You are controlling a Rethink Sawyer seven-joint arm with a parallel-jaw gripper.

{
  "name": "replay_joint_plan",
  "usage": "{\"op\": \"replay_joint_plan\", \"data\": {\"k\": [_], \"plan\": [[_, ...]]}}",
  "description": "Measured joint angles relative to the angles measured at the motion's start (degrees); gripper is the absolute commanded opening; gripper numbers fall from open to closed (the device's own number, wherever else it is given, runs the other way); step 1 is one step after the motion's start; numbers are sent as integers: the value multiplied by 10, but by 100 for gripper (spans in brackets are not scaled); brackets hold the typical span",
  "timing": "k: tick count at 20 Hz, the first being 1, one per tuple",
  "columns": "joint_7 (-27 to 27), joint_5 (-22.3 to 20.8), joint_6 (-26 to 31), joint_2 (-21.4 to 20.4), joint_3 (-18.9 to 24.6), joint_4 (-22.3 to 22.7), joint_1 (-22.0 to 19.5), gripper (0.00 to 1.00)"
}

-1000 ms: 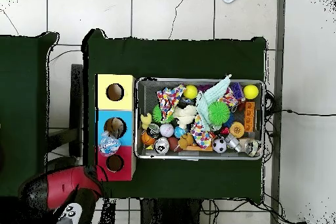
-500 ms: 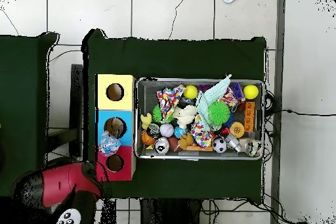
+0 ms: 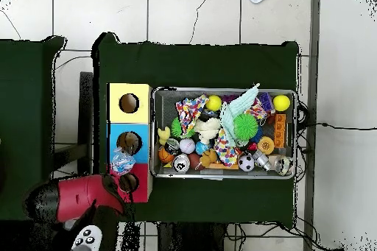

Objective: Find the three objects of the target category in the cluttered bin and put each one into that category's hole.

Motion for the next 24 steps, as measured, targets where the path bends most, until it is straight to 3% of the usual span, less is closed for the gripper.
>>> {"op": "replay_joint_plan", "data": {"k": [24], "plan": [[0,0,0,11,-11,-18,-22,0]]}}
